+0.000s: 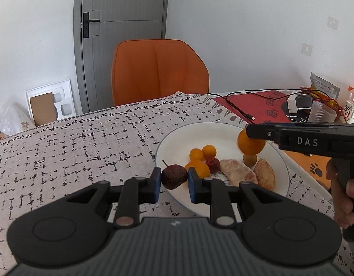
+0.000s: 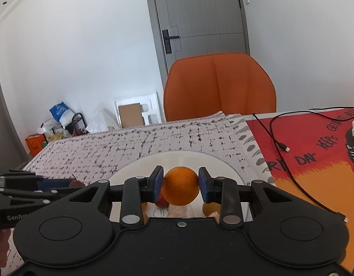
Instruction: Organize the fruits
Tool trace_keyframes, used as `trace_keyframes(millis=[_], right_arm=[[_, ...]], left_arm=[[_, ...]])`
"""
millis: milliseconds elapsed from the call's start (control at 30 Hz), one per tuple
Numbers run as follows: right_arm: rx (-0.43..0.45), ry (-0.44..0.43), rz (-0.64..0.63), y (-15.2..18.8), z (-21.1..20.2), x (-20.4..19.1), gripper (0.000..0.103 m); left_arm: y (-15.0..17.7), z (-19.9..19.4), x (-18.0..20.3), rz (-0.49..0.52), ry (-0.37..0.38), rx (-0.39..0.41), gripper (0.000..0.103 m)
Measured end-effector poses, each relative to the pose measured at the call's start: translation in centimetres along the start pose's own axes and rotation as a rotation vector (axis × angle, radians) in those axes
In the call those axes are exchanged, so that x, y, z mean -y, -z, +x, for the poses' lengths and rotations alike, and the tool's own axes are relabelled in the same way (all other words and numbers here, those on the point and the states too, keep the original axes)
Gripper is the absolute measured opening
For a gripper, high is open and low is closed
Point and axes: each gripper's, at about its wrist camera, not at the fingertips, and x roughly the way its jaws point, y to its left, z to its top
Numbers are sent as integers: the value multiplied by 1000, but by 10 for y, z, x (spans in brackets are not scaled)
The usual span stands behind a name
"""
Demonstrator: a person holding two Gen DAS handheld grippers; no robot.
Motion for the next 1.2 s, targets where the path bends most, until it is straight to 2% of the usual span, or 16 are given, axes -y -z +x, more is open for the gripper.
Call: trace_keyframes(millis=[33,100,233,467,567,733,967,1033,1200], right_arm=[[16,11,-2,0,0,0,40],[22,39,-8,0,-2,-1,41],[13,17,34,3,-9,5,42],[0,16,66,13,-22,5,55],[-6,18,60,17,-25,1,65],[-26,13,56,25,-28,-4,67],[-36,14,74,32,-36,-10,74],[-39,14,70,33,-39,-14,76],[-40,16,60,34,-46,-23,81]], left_arm=[[-1,1,1,2,2,-1,23],[-2,4,4,7,6,-3,23],[-3,6,9,14,15,-10,23],[-3,5,14,23,10,-21,29],[-1,1,11,14,-2,-17,34],[3,-12,3,-1,-22,-7,54],[7,-33,-6,-24,-40,6,65],[8,-40,-9,-30,-44,17,75],[12,-53,-16,-45,-70,29,81]])
